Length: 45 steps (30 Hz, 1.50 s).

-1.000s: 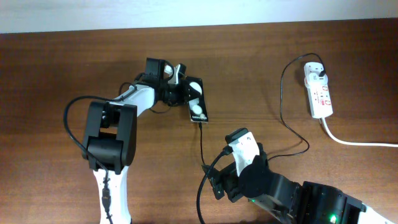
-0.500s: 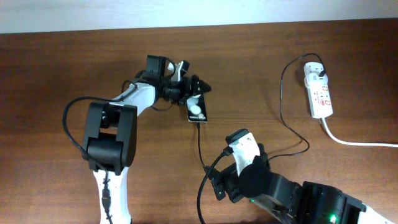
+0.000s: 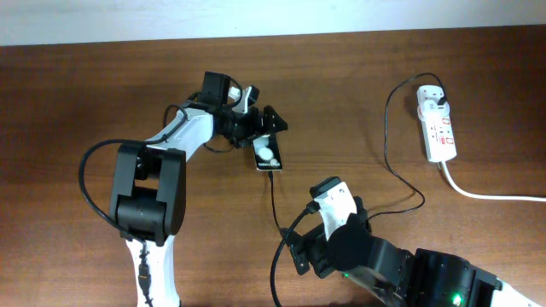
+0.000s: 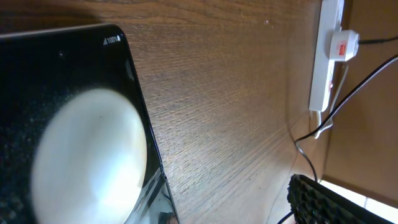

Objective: Plug charger to phone and switch on socket
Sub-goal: 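Set the phone flat on the table and open the left gripper, then retract the left arm and move the right gripper to the power strip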

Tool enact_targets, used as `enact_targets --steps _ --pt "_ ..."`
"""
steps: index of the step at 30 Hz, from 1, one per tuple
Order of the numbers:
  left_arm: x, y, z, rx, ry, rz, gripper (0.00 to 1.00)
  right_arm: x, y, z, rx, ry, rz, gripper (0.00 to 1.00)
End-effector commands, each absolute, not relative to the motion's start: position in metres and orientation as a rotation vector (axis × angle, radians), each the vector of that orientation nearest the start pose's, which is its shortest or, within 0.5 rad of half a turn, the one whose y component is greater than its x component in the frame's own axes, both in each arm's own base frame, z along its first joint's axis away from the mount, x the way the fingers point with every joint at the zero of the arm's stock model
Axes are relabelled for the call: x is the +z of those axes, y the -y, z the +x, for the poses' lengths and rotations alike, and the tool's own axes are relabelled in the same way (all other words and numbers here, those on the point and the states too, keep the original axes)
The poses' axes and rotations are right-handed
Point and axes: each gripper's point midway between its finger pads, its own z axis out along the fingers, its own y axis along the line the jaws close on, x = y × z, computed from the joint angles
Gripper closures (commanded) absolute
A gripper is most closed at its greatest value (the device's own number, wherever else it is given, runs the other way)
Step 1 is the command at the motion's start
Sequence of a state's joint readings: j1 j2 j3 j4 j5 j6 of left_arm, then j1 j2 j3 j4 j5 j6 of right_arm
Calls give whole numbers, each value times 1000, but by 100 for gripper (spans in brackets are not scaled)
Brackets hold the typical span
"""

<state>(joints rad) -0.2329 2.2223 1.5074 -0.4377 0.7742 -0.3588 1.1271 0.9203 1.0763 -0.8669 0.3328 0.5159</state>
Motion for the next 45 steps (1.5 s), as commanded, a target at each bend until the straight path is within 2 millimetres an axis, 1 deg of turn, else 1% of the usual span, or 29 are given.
enact_targets --steps 1,3,7,8,10,11,14,19,21,24,26,28,30,33,34,35,36,37,38,40,42,43,45 --pt "-44 194 427 -927 -2880 105 0 273 -220 169 500 -2215 -509 5" --pt "-45 193 427 -909 -2885 103 1 273 -220 169 500 -2215 -509 5" --pt "-54 179 430 -771 -2913 80 1 272 -220 169 499 -2216 -510 5" --pt "-55 177 431 -749 -2915 78 1 273 -220 169 500 -2215 -509 2" --pt "-57 173 431 -712 -2920 72 1 273 -220 169 500 -2215 -509 1" --pt "-57 171 432 -694 -2921 77 1 272 -220 169 500 -2216 -510 1" --pt "-59 170 428 -672 -2916 202 1 272 -220 169 500 -2216 -510 1" --pt "-64 157 429 -563 -2940 181 1 272 -220 169 498 -2218 -511 1" --pt "-62 155 430 -557 -2937 177 1 272 -220 169 495 -2218 -510 1" --pt "-53 153 434 -531 -2923 184 1 270 -221 171 479 -2221 -508 1" --pt "-40 152 436 -514 -2898 238 1 266 -222 172 469 -2231 -514 1" --pt "-24 144 440 -434 -2887 230 1 264 -224 173 463 -2236 -517 1" --pt "1 127 446 -290 -2858 212 1 264 -224 173 462 -2236 -517 1" --pt "56 114 447 -196 -2780 194 1 264 -223 173 461 -2237 -517 1" --pt "80 113 444 -192 -2748 192 1 264 -224 173 462 -2237 -516 1" --pt "100 112 439 -197 -2723 191 1 264 -224 173 462 -2236 -516 1" --pt "124 110 431 -200 -2697 191 1 264 -224 173 463 -2237 -515 1" --pt "138 108 424 -199 -2683 190 1 264 -223 173 474 -2245 -489 1" --pt "162 100 411 -163 -2663 180 1 264 -224 173 492 -2256 -453 1" --pt "191 91 389 -133 -2642 169 1 264 -223 173 504 -2267 -422 1" --pt "217 86 367 -147 -2620 135 1 263 -223 172 509 -2276 -411 1" --pt "227 84 357 -149 -2608 135 1 263 -223 172 509 -2277 -412 1" --pt "255 77 331 -153 -2562 133 1 262 -223 171 512 -2279 -415 1"
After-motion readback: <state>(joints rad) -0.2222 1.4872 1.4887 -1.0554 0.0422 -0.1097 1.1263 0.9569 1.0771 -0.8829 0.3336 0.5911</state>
